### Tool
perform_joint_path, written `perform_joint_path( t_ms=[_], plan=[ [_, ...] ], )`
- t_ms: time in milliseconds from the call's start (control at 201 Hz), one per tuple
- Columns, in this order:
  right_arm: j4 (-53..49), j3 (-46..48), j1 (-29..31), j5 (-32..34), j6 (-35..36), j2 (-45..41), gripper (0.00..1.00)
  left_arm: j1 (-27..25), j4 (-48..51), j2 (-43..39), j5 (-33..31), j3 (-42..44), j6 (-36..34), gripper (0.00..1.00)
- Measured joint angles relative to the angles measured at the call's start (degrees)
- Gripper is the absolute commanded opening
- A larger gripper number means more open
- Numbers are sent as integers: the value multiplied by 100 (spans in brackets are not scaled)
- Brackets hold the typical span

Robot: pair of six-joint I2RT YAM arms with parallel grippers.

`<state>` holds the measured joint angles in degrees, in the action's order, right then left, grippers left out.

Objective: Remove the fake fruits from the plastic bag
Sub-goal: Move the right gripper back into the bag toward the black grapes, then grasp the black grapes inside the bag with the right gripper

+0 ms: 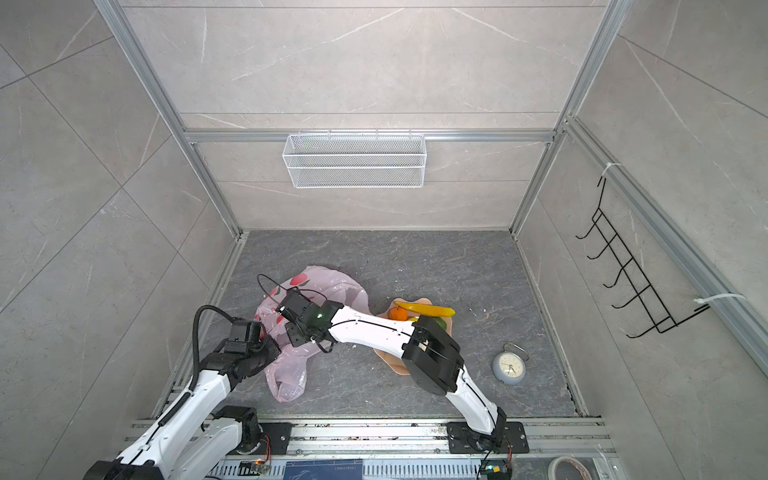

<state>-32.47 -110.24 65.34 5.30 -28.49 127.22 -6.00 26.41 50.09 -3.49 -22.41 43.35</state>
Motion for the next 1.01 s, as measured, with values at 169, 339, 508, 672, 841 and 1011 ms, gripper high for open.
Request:
perform_joint_path(
  t_ms=[169,339,508,672,841,1011],
  plan=[
    [-442,-1025,203,-20,133,579,48,319,-127,153,382,221,216,17],
    [-1078,-2048,264,92,-44,1246,47,350,-223,210,553,221,319,21],
    [-1749,-2796,243,334,-291,1797,42,350,-247,216,564,275,492,24],
    [-2164,-3429,243,433,-365,2258,36,354,-310,337,573,308,573,28],
    [-2524,-4111,240,575,-363,2632,34,380,-507,450,669,293,575,30],
    [-2732,-4686,254,874,-341,2918,31,380,-549,409,682,321,575,29]
  ],
)
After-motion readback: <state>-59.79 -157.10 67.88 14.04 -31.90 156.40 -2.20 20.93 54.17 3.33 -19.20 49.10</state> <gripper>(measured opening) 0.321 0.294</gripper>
